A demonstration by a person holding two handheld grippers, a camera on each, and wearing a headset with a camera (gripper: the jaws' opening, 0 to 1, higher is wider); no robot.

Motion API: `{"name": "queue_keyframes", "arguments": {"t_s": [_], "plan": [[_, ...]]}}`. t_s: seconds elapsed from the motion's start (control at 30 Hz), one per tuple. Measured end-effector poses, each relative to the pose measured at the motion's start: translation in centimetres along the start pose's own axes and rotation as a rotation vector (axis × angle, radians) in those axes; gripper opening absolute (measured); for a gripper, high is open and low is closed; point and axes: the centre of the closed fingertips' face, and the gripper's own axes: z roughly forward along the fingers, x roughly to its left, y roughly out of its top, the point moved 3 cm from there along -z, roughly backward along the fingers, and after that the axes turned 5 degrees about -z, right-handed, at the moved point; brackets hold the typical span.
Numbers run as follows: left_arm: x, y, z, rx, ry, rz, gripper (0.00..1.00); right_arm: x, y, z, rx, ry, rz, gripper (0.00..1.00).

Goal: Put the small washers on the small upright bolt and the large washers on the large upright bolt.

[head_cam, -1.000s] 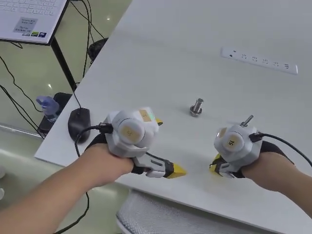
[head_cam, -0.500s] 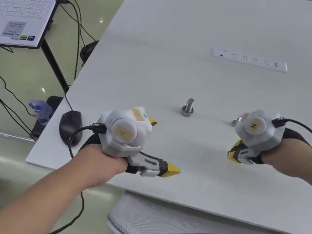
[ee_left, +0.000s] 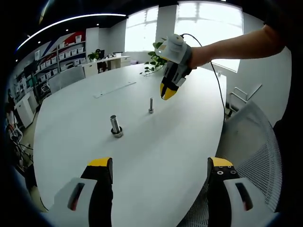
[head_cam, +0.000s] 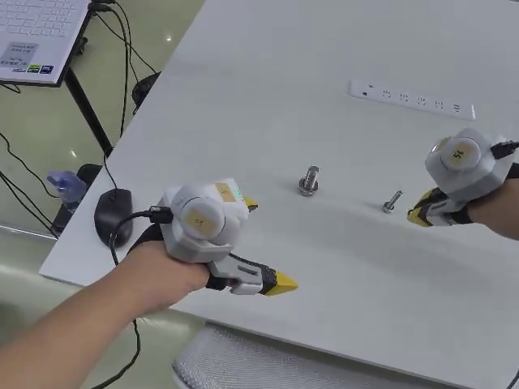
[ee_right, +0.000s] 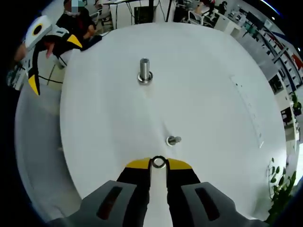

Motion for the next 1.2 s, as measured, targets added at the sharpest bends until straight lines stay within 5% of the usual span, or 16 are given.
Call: {"name": "queue_keyframes", "arguments": {"t_s": [0.33, 1.2], "plan": [[0.6, -0.3, -0.4, 0.005, 0.008, -0.005, 0.82, -1.6, 2.0, 0.2, 0.006, -0.007, -0.027, 0.12], [1.2, -0.2, -0.5, -0.005, 0.012, -0.013, 0.84, -2.8, 2.2, 2.2, 0.042, 0.013, -0.041, 0.12]]}}
